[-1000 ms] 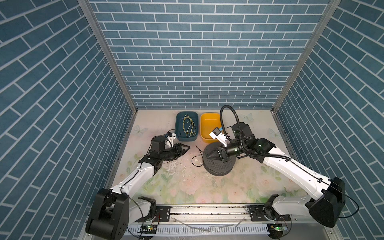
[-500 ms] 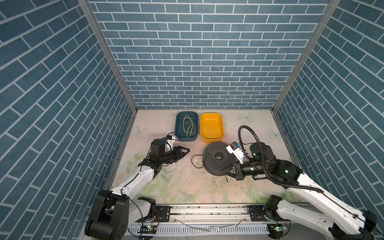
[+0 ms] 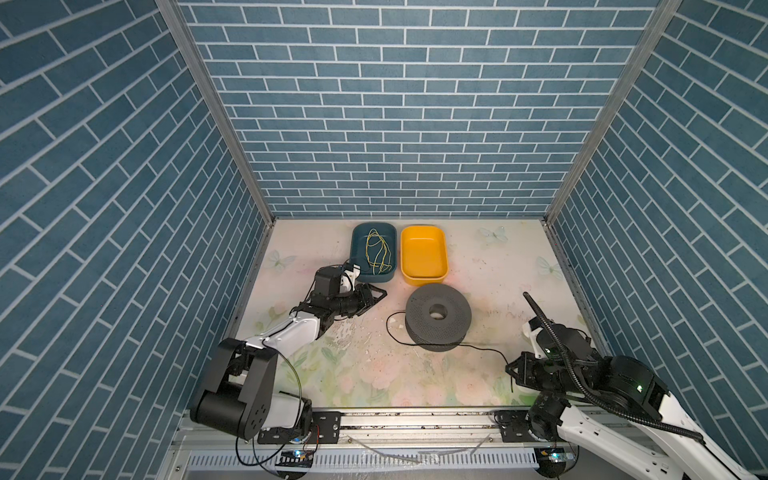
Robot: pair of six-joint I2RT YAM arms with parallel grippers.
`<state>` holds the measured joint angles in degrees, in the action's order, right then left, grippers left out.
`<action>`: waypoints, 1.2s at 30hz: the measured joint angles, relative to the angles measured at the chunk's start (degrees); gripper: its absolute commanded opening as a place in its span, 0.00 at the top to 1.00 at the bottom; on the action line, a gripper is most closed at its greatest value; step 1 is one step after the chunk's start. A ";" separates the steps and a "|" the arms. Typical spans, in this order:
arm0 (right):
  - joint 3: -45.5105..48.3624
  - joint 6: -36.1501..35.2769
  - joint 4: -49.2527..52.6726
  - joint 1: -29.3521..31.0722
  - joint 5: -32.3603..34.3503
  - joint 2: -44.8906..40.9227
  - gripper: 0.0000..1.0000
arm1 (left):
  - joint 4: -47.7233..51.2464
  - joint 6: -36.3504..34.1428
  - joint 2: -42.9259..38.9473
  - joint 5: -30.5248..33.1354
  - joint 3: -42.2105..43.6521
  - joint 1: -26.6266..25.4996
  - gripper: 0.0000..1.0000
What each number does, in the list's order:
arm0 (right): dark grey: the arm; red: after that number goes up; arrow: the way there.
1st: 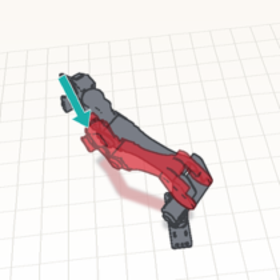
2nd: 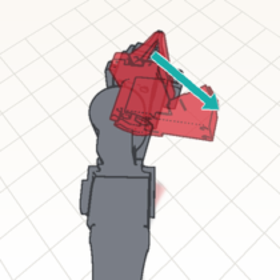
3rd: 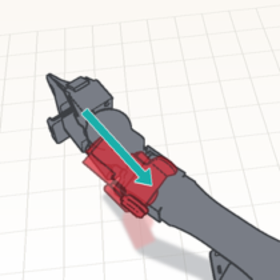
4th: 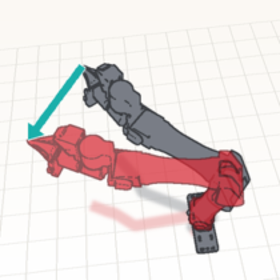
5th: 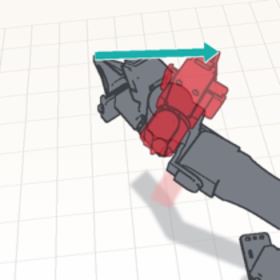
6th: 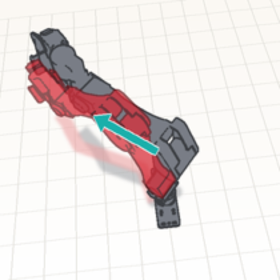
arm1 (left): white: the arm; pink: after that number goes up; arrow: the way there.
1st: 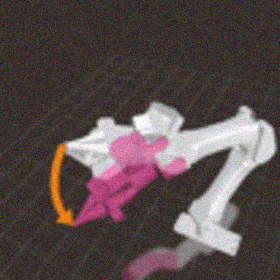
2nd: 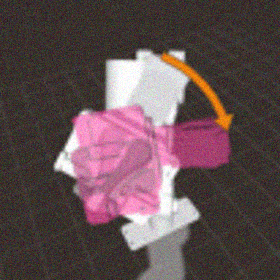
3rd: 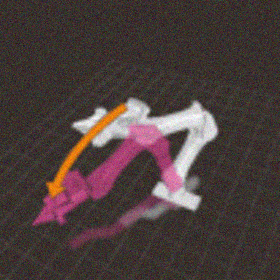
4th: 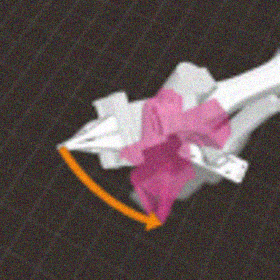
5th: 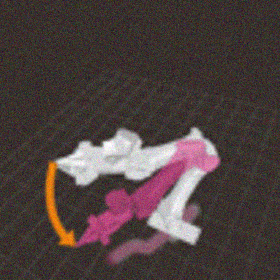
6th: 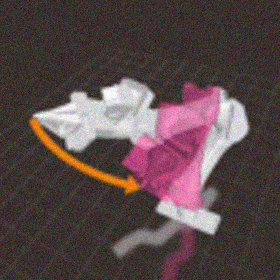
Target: Wrap the cables
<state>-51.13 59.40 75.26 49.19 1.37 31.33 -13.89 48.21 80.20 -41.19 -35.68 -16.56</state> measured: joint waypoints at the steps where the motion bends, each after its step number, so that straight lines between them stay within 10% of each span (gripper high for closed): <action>1: -1.25 0.13 2.05 -0.37 2.49 1.68 1.00 | -0.22 0.02 0.44 0.02 -0.17 -0.11 0.49; 15: -10.10 -19.69 -16.74 -22.34 10.69 37.40 1.00 | 2.38 -1.57 0.26 0.46 -1.95 -0.63 0.49; 25: -30.99 -32.52 -30.42 -21.75 6.34 62.23 1.00 | 5.55 -2.95 -0.26 1.33 -2.69 -0.13 0.49; 36: -43.71 -36.92 -33.42 -7.13 1.33 74.73 1.00 | 11.78 -4.98 -4.87 2.73 -4.31 3.30 0.49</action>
<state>-94.85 22.48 41.85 42.06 2.70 106.06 -2.11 43.22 75.33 -38.46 -39.99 -13.26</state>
